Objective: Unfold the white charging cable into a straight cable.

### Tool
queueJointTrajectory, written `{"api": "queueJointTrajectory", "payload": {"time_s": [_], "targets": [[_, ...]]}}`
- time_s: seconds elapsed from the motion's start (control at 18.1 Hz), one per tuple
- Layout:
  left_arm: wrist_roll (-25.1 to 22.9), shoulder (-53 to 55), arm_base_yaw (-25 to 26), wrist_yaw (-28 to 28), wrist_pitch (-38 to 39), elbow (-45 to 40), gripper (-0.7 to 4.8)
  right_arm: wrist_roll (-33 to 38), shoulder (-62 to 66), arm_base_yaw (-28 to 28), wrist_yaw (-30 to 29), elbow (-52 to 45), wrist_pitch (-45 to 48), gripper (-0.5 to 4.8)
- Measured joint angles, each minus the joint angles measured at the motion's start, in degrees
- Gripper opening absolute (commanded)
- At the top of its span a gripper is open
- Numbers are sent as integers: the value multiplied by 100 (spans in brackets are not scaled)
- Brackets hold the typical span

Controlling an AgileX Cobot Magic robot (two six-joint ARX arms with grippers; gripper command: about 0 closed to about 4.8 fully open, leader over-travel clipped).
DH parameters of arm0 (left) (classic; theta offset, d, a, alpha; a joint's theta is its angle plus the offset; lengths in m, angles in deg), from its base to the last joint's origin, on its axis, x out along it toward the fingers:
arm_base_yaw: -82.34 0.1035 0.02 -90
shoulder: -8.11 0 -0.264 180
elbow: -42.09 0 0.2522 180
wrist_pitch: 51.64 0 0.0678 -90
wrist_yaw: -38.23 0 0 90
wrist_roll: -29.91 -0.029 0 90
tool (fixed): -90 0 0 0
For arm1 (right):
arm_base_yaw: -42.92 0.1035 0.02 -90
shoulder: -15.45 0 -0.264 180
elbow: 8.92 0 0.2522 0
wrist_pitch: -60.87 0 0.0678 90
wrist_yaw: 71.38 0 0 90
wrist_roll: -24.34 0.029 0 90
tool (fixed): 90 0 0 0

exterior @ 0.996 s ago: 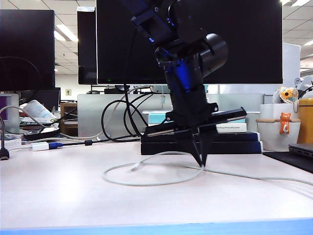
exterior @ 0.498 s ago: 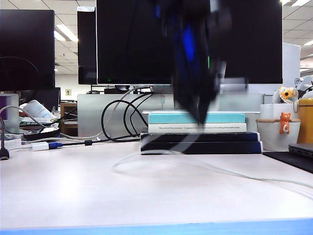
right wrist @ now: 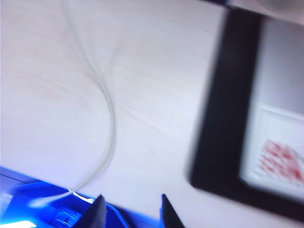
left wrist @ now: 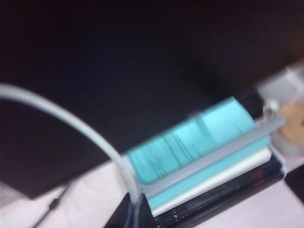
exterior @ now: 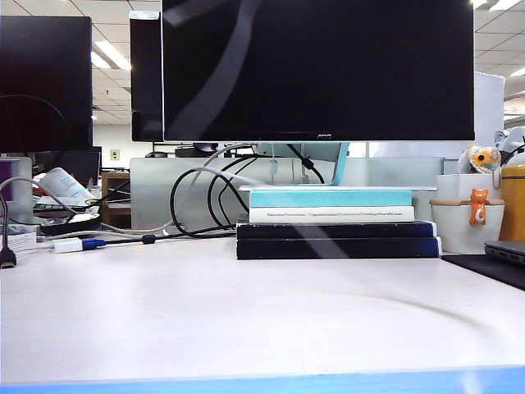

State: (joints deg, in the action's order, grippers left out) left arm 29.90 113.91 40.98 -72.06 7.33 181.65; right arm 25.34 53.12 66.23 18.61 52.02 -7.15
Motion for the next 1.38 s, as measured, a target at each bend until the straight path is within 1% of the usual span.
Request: {"api": "queueJointTrajectory", "payload": {"time_s": [0.06, 0.11, 0.17, 0.22, 0.28, 0.33, 0.39, 0.44, 0.5, 0.55, 0.72, 0.89, 0.94, 1.0, 1.22, 1.33, 1.38], "targets": [[0, -199, 85, 227, 92, 0, -5, -42, 0, 0, -306, 0, 205, 187], [31, -452, 254, 881, 234, 0, -5, -138, 0, 0, -994, -9, 608, 316], [101, -610, 365, 1502, 310, 0, -5, -278, 7, 0, -1696, -20, 1001, 479], [184, -791, 409, 2184, 374, 0, -5, -358, 35, 2, -2684, -20, 1685, 479], [201, -911, 361, 2605, 391, -2, -5, -361, 44, 2, -3342, -20, 2328, 479], [203, -1005, 315, 2900, 385, -4, -5, -356, 42, 0, -3637, -17, 2765, 479], [225, -1106, 306, 3453, 310, -2, -5, -278, 46, 2, -3738, -20, 3456, 479], [269, -1143, 323, 3978, 153, 0, -5, -33, 83, -2, -3731, -17, 4140, 479], [389, -1143, 328, 4371, 37, -2, -5, 271, 201, -2, -3731, -17, 4795, 479], [479, -1137, 319, 4616, -20, -4, -5, 595, 339, 0, -3779, -20, 5386, 479], [612, -1121, 269, 5053, -223, -4, -5, 1040, 664, 2, -4133, -17, 6542, 479], [717, -1104, 127, 5243, -481, -7, -5, 1491, 1012, 2, -4227, -20, 7246, 479], [758, -1088, 127, 5460, -684, -9, -5, 1646, 1180, 0, -4291, -20, 7595, 479], [809, -1069, 111, 5549, -863, -7, -5, 1858, 1373, 2, -4452, -20, 8061, 479], [1084, -828, -22, 5871, -1204, -7, -5, 2811, 1884, 2, -4498, -4, 9707, 479], [1189, -699, -173, 5923, -1377, -11, -5, 3108, 2050, 4, -4476, -7, 10137, 470], [1316, -658, -245, 6087, -1679, -11, -5, 3163, 2105, 4, -4395, -7, 10212, 341]]}}
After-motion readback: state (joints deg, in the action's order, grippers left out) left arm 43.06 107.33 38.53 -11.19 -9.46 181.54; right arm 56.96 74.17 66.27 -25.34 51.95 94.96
